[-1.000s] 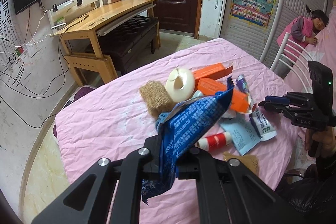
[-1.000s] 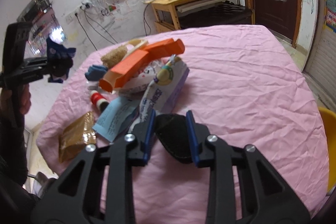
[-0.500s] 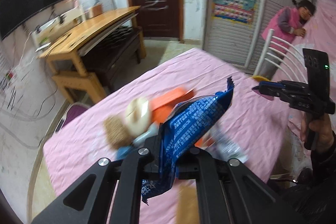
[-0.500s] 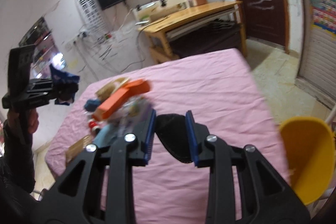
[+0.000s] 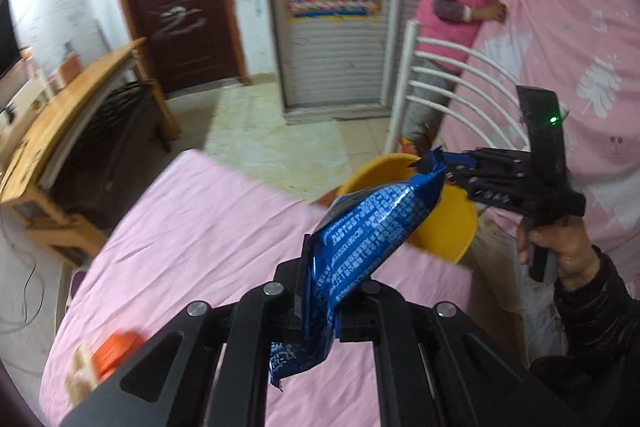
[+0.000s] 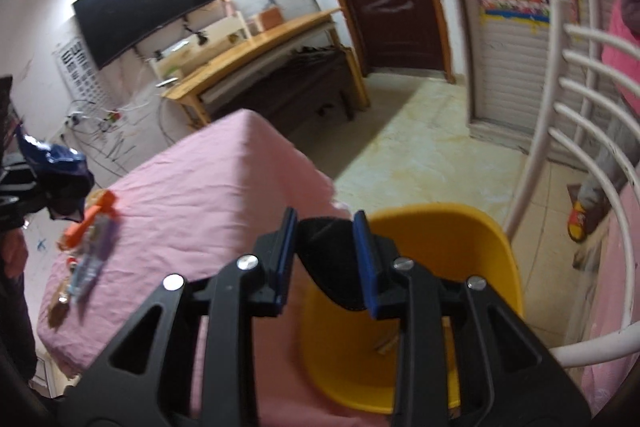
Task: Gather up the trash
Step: 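Drop the blue wrapper in the bin while the right tool drops its item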
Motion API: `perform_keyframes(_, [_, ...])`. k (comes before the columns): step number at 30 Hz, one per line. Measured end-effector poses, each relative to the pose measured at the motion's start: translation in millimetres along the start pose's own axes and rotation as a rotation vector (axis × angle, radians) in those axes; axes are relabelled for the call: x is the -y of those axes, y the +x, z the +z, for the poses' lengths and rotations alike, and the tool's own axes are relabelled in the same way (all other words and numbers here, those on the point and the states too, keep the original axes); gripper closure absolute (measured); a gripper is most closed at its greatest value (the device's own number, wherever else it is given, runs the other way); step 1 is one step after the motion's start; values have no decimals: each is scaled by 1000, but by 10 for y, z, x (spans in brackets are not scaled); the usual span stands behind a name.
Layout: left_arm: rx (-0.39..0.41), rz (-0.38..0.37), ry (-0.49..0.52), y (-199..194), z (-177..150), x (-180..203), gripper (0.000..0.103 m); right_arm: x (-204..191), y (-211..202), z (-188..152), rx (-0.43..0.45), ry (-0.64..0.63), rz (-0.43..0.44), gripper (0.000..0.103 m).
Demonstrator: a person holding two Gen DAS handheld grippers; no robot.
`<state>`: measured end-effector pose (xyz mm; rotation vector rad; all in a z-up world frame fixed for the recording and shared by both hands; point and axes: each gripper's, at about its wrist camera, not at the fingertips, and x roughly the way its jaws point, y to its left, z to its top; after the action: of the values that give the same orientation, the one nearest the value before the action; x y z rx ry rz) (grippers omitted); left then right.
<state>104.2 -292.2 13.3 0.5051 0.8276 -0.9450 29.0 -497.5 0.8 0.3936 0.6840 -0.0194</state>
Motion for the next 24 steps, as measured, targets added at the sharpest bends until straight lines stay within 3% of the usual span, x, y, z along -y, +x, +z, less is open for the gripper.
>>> perform_keyframes(6, [-85,-23,8,674,397,394,99,452,192,-206,-41,57,4,74])
perform_keyframes(12, [-184,-27,0,1248,638,648,98,760,232,-377,-43,134,11,50])
perform_keyframes(15, [-218,-51,-23,1444,688,675,80,843,155,-438,-25,156,1,40])
perform_keyframes(17, [-213,-63,-54,1504,728,669,28,901,91,-482,-10,177,-1,39])
perform_keyframes(19, [-200,-65,-63,1516,750,676,20,954,31,-519,3,199,5,39])
perform_keyframes(24, [-153,-56,-81,1288,797,684,20,947,-91,-559,10,207,-6,39])
